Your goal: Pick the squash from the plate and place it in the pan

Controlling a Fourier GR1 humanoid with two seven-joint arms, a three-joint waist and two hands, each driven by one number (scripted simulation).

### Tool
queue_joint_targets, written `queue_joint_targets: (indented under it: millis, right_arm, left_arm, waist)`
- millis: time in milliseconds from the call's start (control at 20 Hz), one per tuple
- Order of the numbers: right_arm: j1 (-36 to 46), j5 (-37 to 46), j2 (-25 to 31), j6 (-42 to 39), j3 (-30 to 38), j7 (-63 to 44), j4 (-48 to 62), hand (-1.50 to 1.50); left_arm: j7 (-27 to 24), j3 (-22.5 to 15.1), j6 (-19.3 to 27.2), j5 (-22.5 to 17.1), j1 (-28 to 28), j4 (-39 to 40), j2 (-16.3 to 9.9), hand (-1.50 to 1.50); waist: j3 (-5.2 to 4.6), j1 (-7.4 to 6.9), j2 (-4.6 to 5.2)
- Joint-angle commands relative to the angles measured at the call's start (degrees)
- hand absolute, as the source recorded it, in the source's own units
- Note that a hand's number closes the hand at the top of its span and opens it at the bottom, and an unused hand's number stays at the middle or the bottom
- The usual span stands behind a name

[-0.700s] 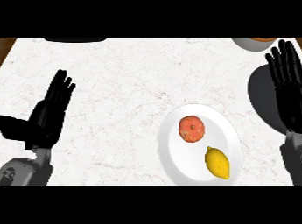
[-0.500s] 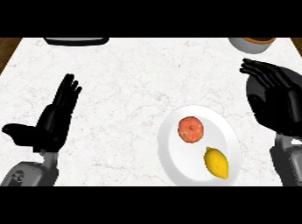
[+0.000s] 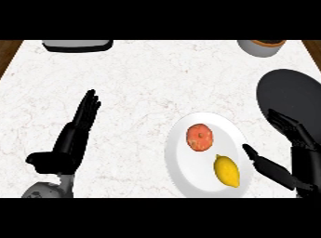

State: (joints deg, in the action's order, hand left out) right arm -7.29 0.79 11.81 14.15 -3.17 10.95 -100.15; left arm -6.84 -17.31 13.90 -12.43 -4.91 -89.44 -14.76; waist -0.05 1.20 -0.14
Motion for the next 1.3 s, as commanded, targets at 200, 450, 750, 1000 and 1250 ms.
queue_joint_targets:
  millis: [200, 450, 750, 1000, 1250]
  right_arm:
    - [-6.8, 12.9, 6.5, 0.9, -3.2, -11.1, -12.9, -1.5]
    - [2.0, 17.9, 10.3, -5.3, -5.9, -22.1, -9.3, -1.5]
    - [9.8, 23.2, 12.7, -14.2, -12.0, -38.4, -7.0, -1.5]
    - [15.5, 29.1, 10.4, -19.8, -20.3, -43.1, 1.5, -1.5]
    - [20.4, 31.7, 8.0, -25.3, -21.7, -48.6, 6.6, -1.5]
  left_arm:
    - [-1.8, -1.6, 0.1, 2.8, 0.9, 1.4, 3.1, 0.0]
    - [0.3, -0.1, -1.5, 2.1, -0.2, 0.4, 2.0, 0.0]
    - [-0.6, 0.3, -2.8, 1.8, 0.9, -0.9, 1.6, 0.0]
    - [1.3, -2.4, -2.2, 2.9, 4.0, -3.8, 2.7, 0.0]
    - [-1.5, 2.1, -4.3, 1.9, 2.6, -1.3, 1.6, 0.0]
  waist:
    - [-0.03, -0.76, 0.1]
    - [-0.02, -1.73, 0.26]
    - [-0.05, -2.19, 0.23]
    - [0.02, -2.68, 0.18]
    - [0.03, -1.67, 0.12]
